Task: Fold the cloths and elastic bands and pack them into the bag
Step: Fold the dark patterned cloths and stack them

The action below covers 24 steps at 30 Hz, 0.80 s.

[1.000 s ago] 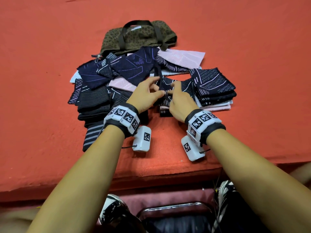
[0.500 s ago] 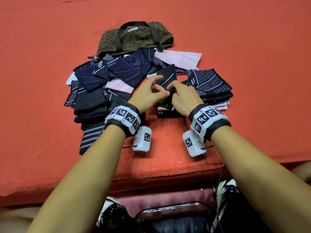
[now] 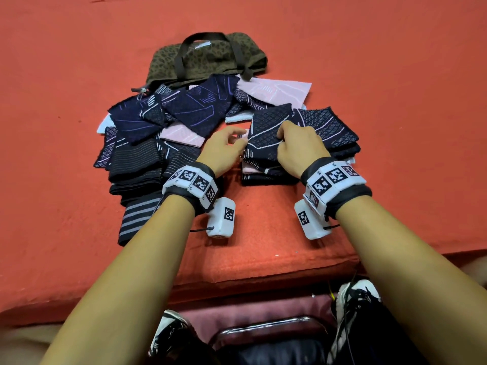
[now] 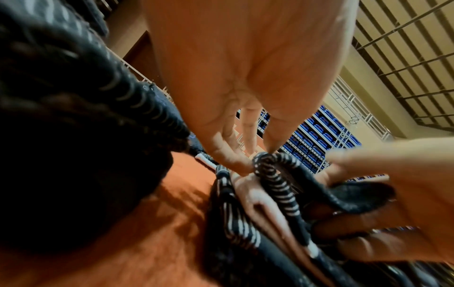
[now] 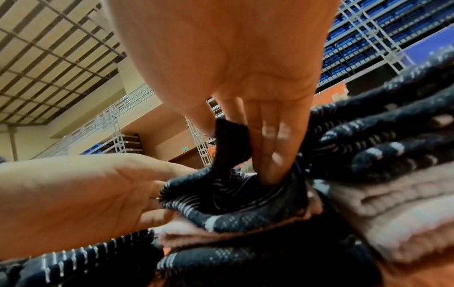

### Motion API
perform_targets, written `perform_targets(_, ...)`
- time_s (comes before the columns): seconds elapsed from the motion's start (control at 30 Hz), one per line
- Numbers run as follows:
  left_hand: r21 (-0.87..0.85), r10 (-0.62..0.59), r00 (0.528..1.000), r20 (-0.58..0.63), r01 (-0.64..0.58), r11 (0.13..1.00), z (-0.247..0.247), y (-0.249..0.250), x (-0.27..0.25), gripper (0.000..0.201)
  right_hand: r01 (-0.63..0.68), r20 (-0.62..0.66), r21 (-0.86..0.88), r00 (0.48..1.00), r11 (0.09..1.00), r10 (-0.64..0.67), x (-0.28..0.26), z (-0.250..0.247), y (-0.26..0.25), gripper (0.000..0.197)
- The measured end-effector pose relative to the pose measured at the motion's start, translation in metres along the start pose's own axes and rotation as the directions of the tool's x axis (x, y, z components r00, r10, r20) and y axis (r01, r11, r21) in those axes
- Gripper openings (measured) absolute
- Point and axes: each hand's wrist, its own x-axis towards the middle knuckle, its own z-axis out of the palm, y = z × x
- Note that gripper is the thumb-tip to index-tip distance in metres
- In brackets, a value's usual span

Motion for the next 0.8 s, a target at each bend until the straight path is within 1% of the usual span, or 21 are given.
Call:
perform_targets(0.07,0.029,0.002,1.0,0.001,-0.002,1.0,0.001,0.001,0.001,0.031,-0.009,0.04,-0.025,0.999,1.0,0.01,-0.002,-0.002,0.001,0.029)
perform_targets(0.17,0.077,0.021,1.0,0.023,-0.022,0.997,0.006,0.005,0.001,0.037,-0.003,0.11,-0.062,0.994,0.998,0.01,-0.002,-0.002,0.003,0.032)
perform_targets(0.27,0.138,0.018,1.0,0.015,-0.019,0.99,0.007,0.007,0.001,0.033,-0.018,0.166,-0.099,0.985,0.995,0.035,-0.003,-0.003,0.003,0.036)
perform_targets(0.4,0.132,-0.008,1.0,0.02,0.005,0.991,0.007,0.009,0.0,0.035,-0.018,0.216,-0.137,0.975,0.99,0.047,-0.005,-0.002,0.004,0.036)
perform_targets(0.47,0.165,-0.012,0.999,0.036,0.006,0.986,0.008,0.01,0.0,0.029,-0.026,0.235,-0.112,0.971,0.993,0.051,-0.006,0.002,0.004,0.044)
perform_targets(0.53,0.192,-0.023,0.997,0.072,0.009,0.981,0.007,0.011,-0.001,0.016,-0.036,0.23,-0.098,0.972,0.994,0.058,-0.008,0.004,0.004,0.056)
perform_targets(0.57,0.173,-0.034,0.995,0.092,0.017,0.985,0.007,0.011,-0.002,0.013,-0.038,0.217,-0.095,0.974,0.995,0.058,-0.008,0.006,0.005,0.06)
perform_targets(0.63,0.141,-0.058,0.992,0.112,0.042,0.989,0.006,0.011,-0.004,0.02,-0.03,0.197,-0.096,0.979,0.995,0.049,-0.008,0.007,0.006,0.065)
perform_targets(0.7,0.116,-0.058,0.991,0.119,0.044,0.992,0.006,0.014,-0.008,0.026,-0.008,0.183,-0.105,0.983,0.994,0.027,-0.008,0.008,0.007,0.064)
perform_targets(0.8,0.042,-0.087,0.987,0.135,0.082,0.996,0.009,0.018,-0.012,0.024,-0.01,0.152,-0.137,0.988,0.991,0.031,-0.009,0.008,0.007,0.056)
